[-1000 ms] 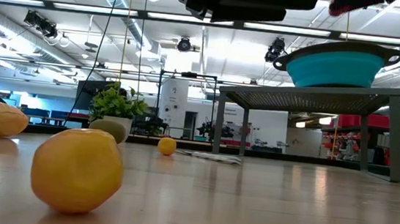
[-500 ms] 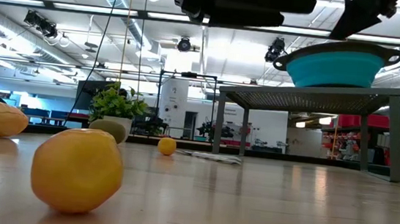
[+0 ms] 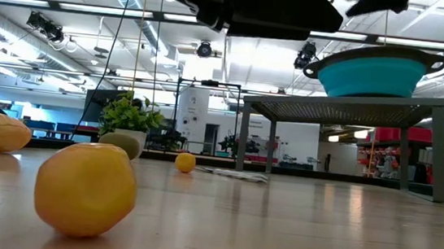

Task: Pick & Place Fruit
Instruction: Put the peach into the blue strainer bowl on the shelf

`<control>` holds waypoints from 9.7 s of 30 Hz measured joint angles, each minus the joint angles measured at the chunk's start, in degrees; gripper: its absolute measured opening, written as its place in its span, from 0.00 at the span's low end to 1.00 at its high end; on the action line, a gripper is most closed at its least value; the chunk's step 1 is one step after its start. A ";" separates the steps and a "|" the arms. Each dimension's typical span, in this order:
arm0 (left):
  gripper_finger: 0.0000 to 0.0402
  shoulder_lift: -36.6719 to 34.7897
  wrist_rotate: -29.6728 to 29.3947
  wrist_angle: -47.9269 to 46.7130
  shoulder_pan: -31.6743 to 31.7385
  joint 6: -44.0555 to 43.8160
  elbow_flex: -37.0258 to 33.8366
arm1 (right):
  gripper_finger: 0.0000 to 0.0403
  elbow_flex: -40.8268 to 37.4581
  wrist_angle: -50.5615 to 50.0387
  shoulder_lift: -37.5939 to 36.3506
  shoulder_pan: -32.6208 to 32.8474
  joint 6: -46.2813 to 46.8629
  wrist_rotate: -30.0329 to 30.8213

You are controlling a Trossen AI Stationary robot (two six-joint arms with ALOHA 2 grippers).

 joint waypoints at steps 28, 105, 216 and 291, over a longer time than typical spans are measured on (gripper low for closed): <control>0.78 -12.80 14.87 -22.76 -4.47 -6.37 0.09 | 0.64 -9.79 19.56 13.46 25.29 4.01 -14.26; 0.38 3.26 20.72 -26.73 -8.20 -7.54 0.00 | 0.64 -12.70 32.38 24.52 32.84 10.23 -11.24; 0.37 -4.70 49.57 -0.82 10.40 -39.08 0.02 | 0.38 -12.74 63.16 34.45 24.75 -34.81 -3.85; 0.83 -11.47 21.04 6.69 4.06 -26.02 -19.37 | 0.38 -12.68 2.53 -9.07 8.75 3.43 18.77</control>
